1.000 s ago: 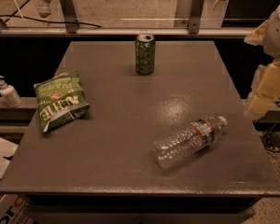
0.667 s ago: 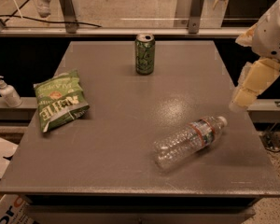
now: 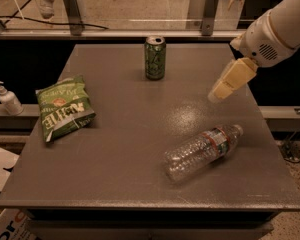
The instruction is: Pick green can
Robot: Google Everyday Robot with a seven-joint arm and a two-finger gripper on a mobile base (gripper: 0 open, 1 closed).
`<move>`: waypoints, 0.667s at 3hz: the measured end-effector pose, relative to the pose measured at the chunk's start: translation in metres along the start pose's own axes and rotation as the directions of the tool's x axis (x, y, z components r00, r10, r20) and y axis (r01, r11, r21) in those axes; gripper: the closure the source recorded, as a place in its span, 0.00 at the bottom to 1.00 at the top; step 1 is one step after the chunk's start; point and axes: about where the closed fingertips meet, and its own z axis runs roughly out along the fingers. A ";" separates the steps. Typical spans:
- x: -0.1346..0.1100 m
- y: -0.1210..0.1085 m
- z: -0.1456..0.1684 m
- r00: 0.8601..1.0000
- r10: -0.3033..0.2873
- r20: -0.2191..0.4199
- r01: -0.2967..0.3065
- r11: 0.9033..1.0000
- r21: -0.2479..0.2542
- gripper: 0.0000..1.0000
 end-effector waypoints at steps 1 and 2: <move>-0.020 -0.002 0.028 0.989 0.090 0.118 -0.086 0.996 -0.034 0.00; -0.049 0.009 0.045 0.959 0.151 0.238 -0.134 0.987 -0.089 0.00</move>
Offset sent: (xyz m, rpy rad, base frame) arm 0.0319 0.1055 -0.0096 0.4904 0.0010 -0.0402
